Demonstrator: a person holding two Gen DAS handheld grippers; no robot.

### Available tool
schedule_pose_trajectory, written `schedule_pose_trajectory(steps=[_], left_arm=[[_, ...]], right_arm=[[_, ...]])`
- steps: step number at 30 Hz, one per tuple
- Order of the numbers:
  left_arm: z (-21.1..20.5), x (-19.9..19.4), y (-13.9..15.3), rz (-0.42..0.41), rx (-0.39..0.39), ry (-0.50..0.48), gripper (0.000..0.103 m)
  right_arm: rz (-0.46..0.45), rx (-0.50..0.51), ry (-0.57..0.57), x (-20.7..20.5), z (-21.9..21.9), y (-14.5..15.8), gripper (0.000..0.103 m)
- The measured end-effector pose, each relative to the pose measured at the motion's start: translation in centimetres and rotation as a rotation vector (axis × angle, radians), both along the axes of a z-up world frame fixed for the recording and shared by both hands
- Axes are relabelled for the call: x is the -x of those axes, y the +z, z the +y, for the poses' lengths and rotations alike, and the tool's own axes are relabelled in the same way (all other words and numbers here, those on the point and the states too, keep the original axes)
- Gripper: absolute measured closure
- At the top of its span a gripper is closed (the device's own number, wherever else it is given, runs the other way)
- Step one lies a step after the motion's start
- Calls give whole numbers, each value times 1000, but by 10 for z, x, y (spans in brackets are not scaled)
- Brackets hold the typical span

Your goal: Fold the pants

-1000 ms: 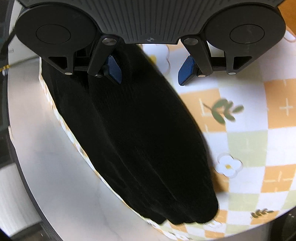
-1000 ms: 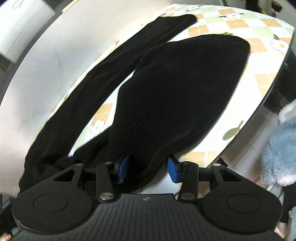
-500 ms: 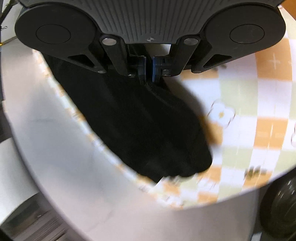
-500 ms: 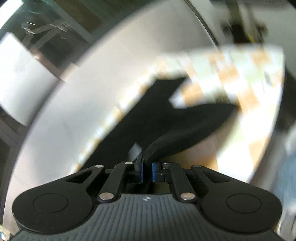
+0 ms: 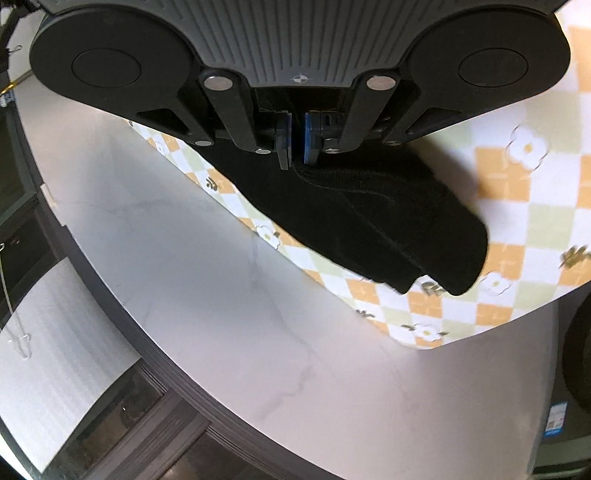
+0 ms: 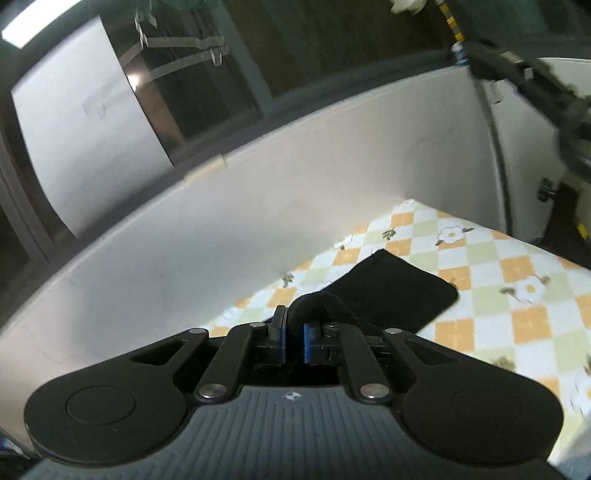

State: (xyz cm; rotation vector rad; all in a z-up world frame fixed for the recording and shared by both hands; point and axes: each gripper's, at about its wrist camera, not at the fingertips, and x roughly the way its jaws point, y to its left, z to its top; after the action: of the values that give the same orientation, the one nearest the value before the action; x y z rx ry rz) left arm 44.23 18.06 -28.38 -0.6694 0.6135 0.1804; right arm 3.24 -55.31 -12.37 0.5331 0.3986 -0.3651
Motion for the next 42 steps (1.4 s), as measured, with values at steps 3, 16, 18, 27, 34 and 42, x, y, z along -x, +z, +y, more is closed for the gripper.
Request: schedule_pose_trajectory(steps=[3,16,18,27,34,42], left_arm=[[-14,-31,2,16,-28,2,95],[-92,-33,2,88,-7,-123,43],[-105,-25,-5,118,7,-141,43],[-175,-11,-38,273,2,-209,43],[-207,5,-33,301,-140,-222,42],[-199,34,-36,329,-85,-97,42]], right_arm=[[105,-44,36,-59,-21,-23,91],[140,-138,63,-41,-79,-67,42],[176,-109,35,-23,-90,-81,42],[308,265,256,-11,-51,-126,39],[259,295,467,-43,-44,-141,26],[317,271,628,-62,-50,-143,25]])
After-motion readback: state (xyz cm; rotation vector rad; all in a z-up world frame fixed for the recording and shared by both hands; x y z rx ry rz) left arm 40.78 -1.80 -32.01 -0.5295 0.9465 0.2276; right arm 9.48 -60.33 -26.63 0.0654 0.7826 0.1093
